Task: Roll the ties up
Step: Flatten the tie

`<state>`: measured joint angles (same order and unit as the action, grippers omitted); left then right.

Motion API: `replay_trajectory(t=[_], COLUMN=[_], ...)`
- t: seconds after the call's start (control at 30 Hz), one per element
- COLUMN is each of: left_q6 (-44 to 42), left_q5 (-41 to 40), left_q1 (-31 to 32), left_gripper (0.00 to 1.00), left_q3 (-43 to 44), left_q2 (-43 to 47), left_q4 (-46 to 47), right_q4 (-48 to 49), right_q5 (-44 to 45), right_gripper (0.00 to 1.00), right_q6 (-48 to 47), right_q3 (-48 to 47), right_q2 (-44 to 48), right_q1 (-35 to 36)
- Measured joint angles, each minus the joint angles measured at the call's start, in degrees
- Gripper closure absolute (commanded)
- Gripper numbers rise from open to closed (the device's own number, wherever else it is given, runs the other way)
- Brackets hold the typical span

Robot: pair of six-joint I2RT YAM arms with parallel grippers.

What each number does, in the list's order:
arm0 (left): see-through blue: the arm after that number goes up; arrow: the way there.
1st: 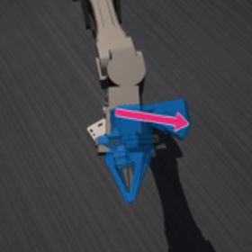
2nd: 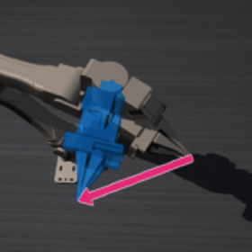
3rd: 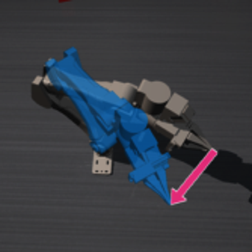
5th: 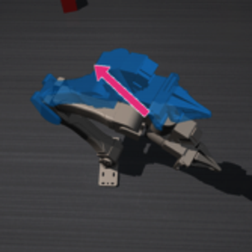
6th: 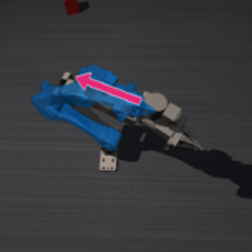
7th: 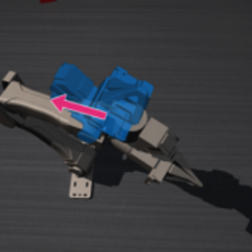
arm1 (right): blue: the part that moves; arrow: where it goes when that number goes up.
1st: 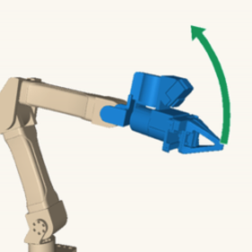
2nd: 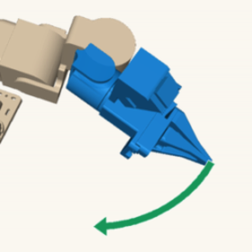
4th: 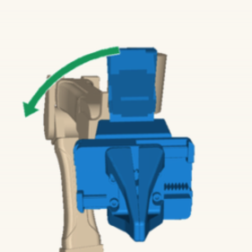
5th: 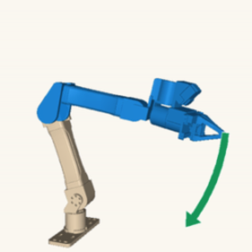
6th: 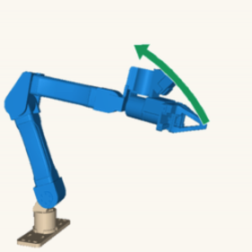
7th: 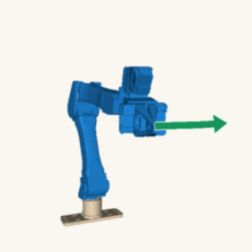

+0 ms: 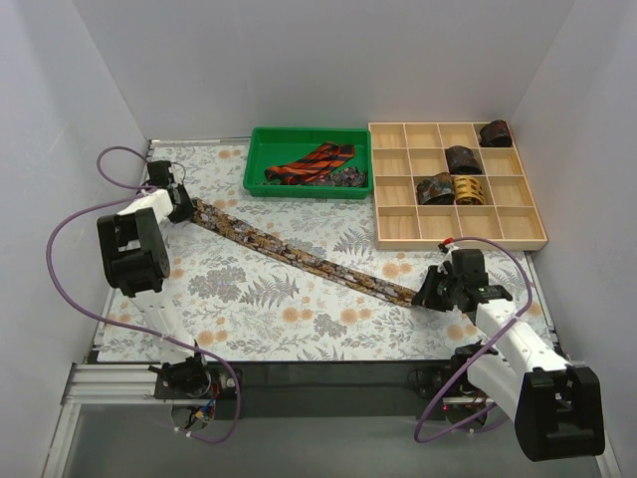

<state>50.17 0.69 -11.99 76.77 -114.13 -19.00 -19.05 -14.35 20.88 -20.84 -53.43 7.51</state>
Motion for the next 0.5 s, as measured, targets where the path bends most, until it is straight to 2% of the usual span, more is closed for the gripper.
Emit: replay_trajectory(t=[0.1, 0.13, 0.23, 0.33, 0.5], left_q6=[-0.5, -0.7, -1.2, -1.6, -1.8], left_q5=[0.8, 0.8, 1.2, 1.4, 1.5], left_q1=[0.0, 0.0, 0.0, 0.0, 0.0], left_gripper=[1.0, 1.0, 1.0, 1.0, 0.99], left_q3=[0.3, 0.5, 0.5, 0.5, 0.5], left_q2=[-1.3, -1.5, -1.7, -1.7, -1.8], left_q4=[0.7, 0.9, 1.5, 1.5, 1.7], right_q4=[-1.1, -1.5, -1.7, -1.6, 0.6], right_q5=[-0.7, -1.0, -2.3, -2.4, -3.5], right_gripper=[0.67, 0.56, 0.41, 0.37, 0.38], right_q6=[0.2, 0.3, 0.7, 1.9, 5.5], right_q3=[-0.1, 0.0, -0.1, -0.1, -0.1], right_q2=[-0.7, -0.7, 0.2, 1.9, 2.4], right_q1=[0.0, 0.0, 0.0, 0.0, 0.0])
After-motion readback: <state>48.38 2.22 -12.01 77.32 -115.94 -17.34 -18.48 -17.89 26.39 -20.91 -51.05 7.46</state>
